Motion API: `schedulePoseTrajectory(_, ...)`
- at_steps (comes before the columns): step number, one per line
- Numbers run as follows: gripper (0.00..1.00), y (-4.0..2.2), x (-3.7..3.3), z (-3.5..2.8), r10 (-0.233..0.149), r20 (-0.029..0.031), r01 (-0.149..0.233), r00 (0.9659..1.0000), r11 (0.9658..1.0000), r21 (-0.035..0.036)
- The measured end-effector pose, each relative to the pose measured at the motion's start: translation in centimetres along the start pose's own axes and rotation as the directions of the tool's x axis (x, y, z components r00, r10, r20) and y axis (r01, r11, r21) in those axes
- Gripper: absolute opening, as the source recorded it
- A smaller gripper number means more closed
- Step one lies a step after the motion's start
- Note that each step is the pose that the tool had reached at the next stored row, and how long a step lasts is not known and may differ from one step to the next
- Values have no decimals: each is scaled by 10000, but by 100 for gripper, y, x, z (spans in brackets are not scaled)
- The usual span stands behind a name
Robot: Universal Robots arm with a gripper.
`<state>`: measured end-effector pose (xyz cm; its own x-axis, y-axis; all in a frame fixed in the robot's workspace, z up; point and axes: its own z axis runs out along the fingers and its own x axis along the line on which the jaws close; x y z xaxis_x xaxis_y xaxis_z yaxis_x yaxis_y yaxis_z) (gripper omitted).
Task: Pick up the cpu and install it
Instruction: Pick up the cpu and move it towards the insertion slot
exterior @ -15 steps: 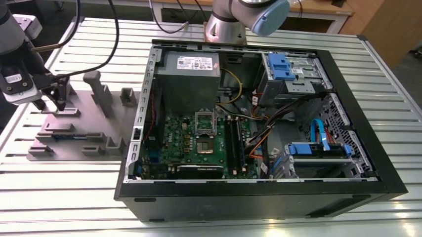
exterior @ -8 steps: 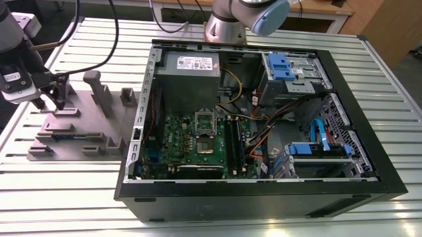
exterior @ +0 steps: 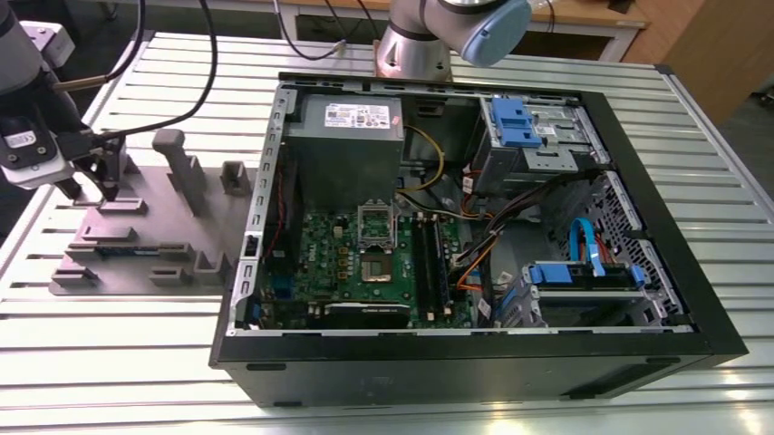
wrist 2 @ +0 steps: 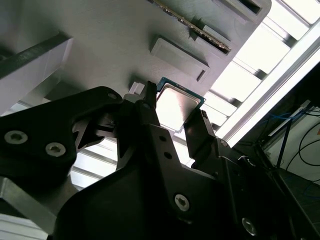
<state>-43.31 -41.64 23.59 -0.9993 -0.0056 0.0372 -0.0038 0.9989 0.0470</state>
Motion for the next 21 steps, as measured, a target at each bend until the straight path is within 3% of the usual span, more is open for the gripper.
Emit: schedulePoseTrajectory(21, 47, 6, 5, -133, 0, 2, 0, 10000, 10000, -1)
